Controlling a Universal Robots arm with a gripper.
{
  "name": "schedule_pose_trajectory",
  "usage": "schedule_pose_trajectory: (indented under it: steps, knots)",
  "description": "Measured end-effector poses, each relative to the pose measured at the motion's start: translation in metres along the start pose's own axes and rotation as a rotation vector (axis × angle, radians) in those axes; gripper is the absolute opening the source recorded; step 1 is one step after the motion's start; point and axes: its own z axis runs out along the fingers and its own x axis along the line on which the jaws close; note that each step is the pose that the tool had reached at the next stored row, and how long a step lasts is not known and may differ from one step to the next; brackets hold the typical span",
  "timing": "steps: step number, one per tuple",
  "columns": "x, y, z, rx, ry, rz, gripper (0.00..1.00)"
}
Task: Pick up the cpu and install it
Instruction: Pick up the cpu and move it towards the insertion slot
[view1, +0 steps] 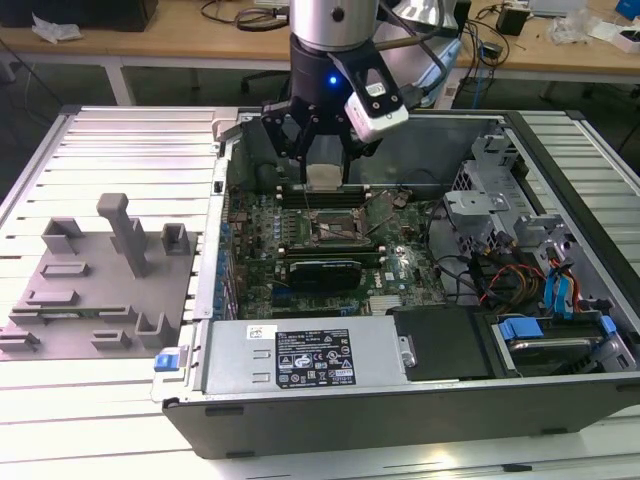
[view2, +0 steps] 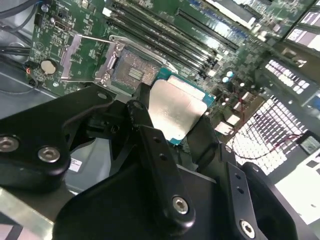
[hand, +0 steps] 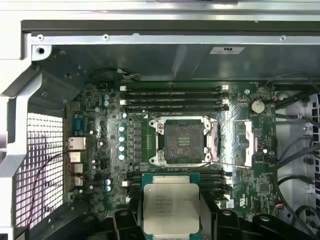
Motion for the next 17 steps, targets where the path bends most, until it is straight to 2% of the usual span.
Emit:
schedule_pose_trajectory:
  steps: [7,13,17]
  knots:
    - [-0.0026,0.0075,0.0134,-0.0003,-0.0017,-0.004,0.54]
    - [-0.0155,0.0135,0.0273,-0.0005,-0.0014,-0.011,0.54]
    - [-0.0162,0.0151,0.0358,-0.0006,-0.0016,-0.014,0.54]
